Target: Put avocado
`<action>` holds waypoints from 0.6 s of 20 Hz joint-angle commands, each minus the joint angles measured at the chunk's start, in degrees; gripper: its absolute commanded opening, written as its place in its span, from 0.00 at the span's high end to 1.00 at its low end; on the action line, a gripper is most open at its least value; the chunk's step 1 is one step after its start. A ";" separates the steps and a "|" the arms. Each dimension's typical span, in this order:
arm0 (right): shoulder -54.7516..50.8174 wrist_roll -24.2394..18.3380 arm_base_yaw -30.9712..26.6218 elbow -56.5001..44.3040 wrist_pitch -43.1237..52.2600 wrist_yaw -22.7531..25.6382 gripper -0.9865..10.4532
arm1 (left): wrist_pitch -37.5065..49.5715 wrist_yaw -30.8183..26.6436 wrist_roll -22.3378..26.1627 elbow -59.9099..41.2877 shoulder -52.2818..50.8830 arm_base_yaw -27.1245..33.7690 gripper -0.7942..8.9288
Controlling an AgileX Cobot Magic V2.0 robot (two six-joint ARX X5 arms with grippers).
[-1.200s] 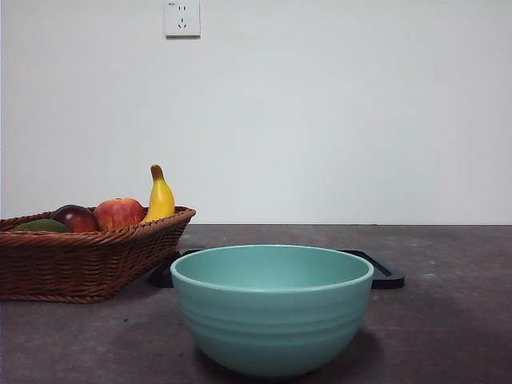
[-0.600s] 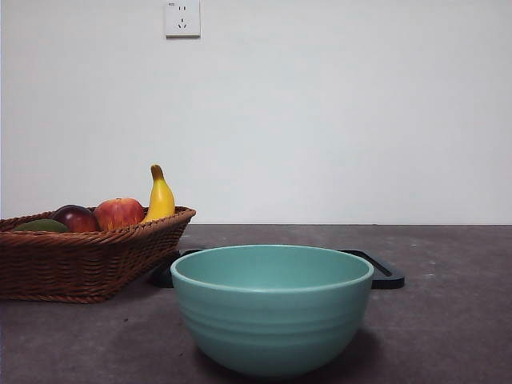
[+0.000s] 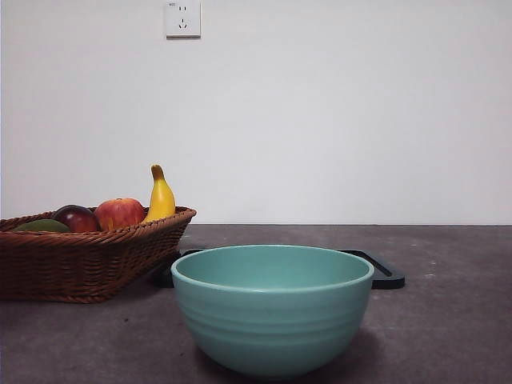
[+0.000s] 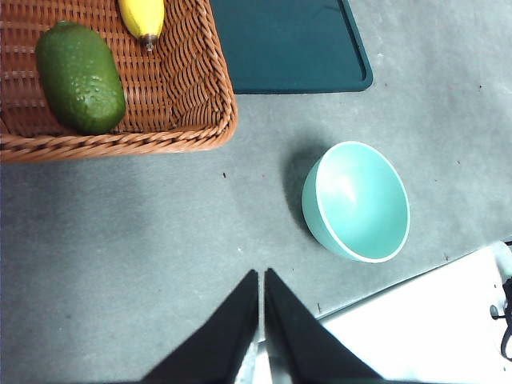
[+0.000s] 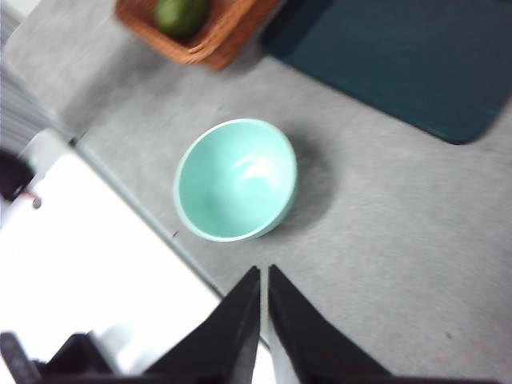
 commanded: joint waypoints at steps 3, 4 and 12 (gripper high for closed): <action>0.31 -0.70 1.20 1.05 0.24 -0.04 0.83 | 0.24 0.26 1.25 1.07 0.13 -0.15 0.70; 0.31 -0.52 1.20 1.05 0.22 -0.07 0.72 | 0.26 0.26 1.07 1.07 0.13 -0.15 0.61; 0.31 -0.17 1.20 1.05 0.35 -0.04 0.54 | 3.78 -0.92 -0.59 1.14 3.13 -0.15 0.50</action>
